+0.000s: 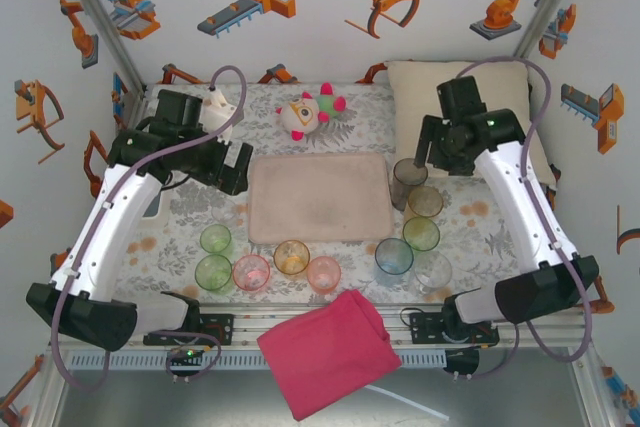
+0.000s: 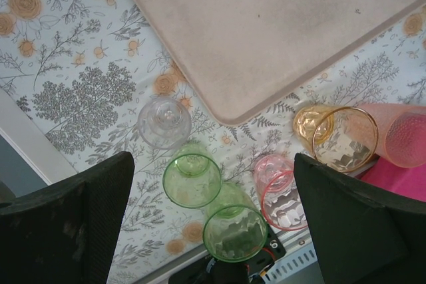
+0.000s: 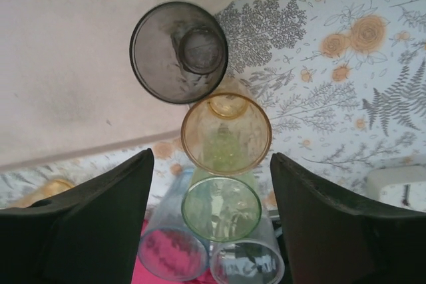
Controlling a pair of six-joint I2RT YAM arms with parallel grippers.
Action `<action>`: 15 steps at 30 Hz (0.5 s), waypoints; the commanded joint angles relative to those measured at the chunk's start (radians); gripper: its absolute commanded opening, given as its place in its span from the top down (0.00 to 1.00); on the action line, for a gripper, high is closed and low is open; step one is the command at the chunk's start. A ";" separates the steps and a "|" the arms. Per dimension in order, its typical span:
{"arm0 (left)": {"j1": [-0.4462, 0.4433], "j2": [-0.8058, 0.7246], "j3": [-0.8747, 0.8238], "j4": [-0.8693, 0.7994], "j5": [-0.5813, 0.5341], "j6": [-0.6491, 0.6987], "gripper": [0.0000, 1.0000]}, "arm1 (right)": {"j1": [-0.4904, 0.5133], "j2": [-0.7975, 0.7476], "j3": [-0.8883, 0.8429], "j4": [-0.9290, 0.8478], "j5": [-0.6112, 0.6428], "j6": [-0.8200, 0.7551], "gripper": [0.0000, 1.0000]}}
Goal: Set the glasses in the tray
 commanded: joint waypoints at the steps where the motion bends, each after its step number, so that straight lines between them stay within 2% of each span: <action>1: -0.006 0.005 0.026 -0.030 0.008 -0.013 0.03 | -0.045 0.042 -0.013 0.061 -0.105 -0.028 0.42; 4: -0.006 -0.003 0.018 -0.029 0.009 -0.010 0.03 | -0.069 0.084 -0.016 0.076 -0.113 -0.042 0.48; 15: -0.007 -0.038 -0.021 -0.024 0.016 -0.014 0.03 | -0.085 0.160 -0.064 0.138 -0.074 -0.079 0.55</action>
